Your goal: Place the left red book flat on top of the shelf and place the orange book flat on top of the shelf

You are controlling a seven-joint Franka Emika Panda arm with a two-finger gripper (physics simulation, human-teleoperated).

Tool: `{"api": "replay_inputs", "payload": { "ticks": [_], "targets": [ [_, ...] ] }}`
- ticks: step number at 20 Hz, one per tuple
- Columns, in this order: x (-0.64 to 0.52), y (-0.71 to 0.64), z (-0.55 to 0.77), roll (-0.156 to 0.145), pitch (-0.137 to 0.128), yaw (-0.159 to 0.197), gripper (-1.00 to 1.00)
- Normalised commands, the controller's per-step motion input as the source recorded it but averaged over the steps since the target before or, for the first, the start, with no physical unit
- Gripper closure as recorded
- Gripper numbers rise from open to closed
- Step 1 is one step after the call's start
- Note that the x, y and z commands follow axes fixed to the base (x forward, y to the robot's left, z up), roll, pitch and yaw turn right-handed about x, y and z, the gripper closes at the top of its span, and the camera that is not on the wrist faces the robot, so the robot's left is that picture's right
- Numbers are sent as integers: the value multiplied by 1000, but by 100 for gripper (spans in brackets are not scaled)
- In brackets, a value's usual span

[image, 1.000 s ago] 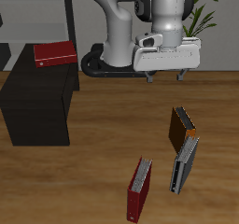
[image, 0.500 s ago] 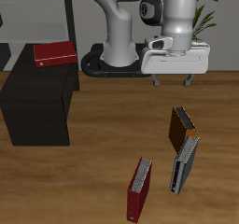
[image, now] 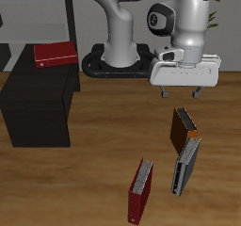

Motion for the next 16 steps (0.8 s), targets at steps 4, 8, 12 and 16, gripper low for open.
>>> {"api": "replay_inputs", "payload": {
  "ticks": [4, 8, 12, 16],
  "targets": [
    [148, 212, -279, 6, 26, 29, -100],
    [135, 69, -134, -8, 17, -4, -100],
    [119, 20, -186, 7, 28, 17, -100],
    [117, -63, -270, -17, 37, 12, -100]
  ]
}}
